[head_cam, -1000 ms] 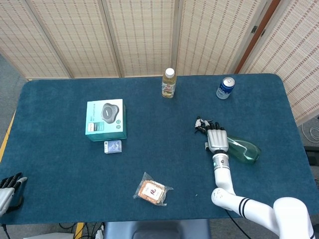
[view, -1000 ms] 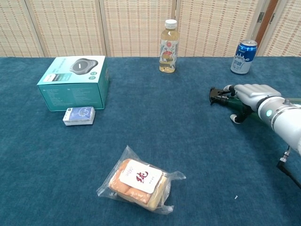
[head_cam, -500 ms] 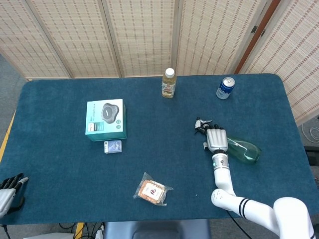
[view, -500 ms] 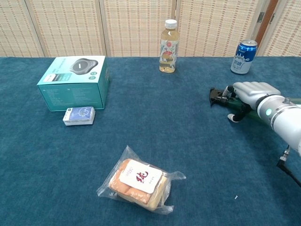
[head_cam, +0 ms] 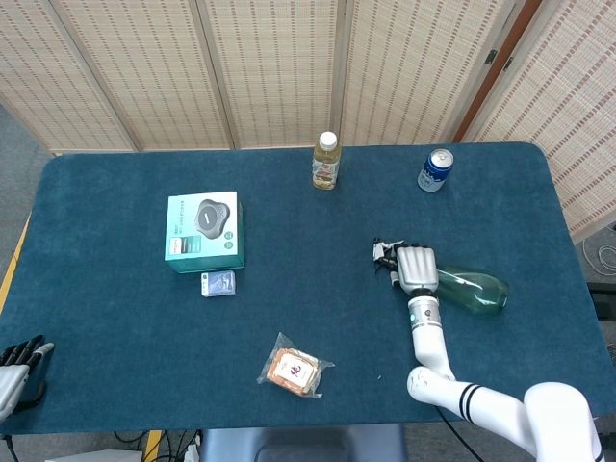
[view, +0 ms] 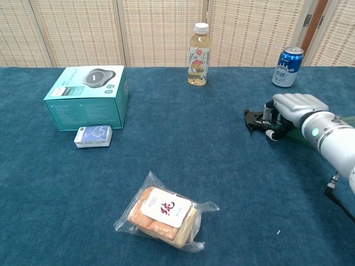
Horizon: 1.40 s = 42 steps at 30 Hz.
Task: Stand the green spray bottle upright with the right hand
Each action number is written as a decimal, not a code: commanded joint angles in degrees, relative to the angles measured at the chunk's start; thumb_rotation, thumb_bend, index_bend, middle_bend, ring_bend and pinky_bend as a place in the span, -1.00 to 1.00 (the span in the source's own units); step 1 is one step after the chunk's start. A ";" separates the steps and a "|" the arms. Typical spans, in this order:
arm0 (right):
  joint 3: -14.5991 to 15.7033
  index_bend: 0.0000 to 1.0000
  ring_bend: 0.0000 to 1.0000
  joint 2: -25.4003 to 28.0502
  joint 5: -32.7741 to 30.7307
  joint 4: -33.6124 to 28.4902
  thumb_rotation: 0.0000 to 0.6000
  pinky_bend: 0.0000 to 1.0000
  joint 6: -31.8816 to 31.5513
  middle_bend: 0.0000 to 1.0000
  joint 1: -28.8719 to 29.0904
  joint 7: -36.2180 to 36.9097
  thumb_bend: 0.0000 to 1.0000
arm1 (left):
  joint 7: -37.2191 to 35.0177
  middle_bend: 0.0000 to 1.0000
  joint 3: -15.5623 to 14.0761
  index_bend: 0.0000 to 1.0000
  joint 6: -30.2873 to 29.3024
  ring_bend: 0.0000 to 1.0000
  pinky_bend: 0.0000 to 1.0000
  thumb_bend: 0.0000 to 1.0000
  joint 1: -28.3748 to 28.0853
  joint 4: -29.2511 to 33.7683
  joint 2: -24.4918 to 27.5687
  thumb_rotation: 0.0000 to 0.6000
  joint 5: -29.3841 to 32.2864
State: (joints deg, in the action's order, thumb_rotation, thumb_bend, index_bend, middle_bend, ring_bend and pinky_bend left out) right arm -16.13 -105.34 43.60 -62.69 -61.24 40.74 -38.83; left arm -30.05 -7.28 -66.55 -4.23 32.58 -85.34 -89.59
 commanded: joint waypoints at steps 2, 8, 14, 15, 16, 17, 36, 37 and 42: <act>-0.21 -0.11 -0.25 0.50 0.68 -1.23 1.00 -0.16 -0.80 0.01 -0.25 0.20 -0.43 | 0.30 -1.00 0.01 -0.78 -0.04 -1.00 -1.00 0.06 0.02 0.19 0.04 1.00 -0.01; -0.42 -0.09 -0.22 1.40 1.42 -3.02 1.00 -0.16 -1.90 0.04 -0.64 0.16 -0.42 | 0.58 -1.00 0.16 -0.78 -0.09 -1.00 -1.00 0.06 0.02 0.74 0.24 1.00 0.13; -1.01 -0.07 -0.19 2.34 2.42 -5.33 1.00 -0.14 -3.27 0.06 -1.04 0.94 -0.42 | 1.19 -1.00 0.30 -0.78 -0.39 -1.00 -1.00 0.06 0.02 1.52 0.61 1.00 0.20; -1.12 -0.07 -0.19 2.50 2.66 -5.78 1.00 -0.14 -3.56 0.07 -1.11 1.17 -0.42 | 1.27 -1.00 0.33 -0.78 -0.42 -1.00 -1.00 0.06 0.02 1.66 0.69 1.00 0.22; -1.21 -0.07 -0.19 2.67 2.96 -6.25 1.00 -0.14 -3.85 0.07 -1.20 1.45 -0.42 | 1.35 -1.00 0.35 -0.78 -0.42 -1.00 -1.00 0.06 0.02 1.81 0.77 1.00 0.24; -1.33 -0.07 -0.19 2.90 3.42 -6.86 1.00 -0.14 -4.26 0.07 -1.34 1.95 -0.42 | 1.46 -1.00 0.37 -0.78 -0.44 -1.00 -1.00 0.06 0.01 2.00 0.88 1.00 0.27; -3.52 -0.05 -0.17 8.37 7.97 -17.59 1.00 -0.14 -9.19 0.09 -3.08 5.74 -0.41 | 5.22 -1.00 0.88 -0.78 -1.36 -1.00 -1.00 0.06 -0.39 6.67 2.80 1.00 0.51; -3.59 -0.05 -0.17 8.75 7.86 -18.35 1.00 -0.14 -9.38 0.09 -3.00 5.08 -0.41 | 5.45 -1.00 0.91 -0.78 -1.29 -1.00 -1.00 0.06 -0.44 6.93 2.88 1.00 0.55; -4.28 -0.05 -0.17 10.47 7.40 -22.86 1.00 -0.14 -10.81 0.09 -2.61 2.49 -0.41 | 6.54 -1.00 1.09 -0.78 -1.26 -1.00 -1.00 0.06 -0.66 8.42 3.41 1.00 0.76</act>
State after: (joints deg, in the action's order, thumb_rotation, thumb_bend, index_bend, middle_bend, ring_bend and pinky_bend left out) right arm -20.06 -95.57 51.19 -84.34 -71.43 37.96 -35.53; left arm -23.67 -6.23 -67.79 -4.84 40.83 -82.04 -88.87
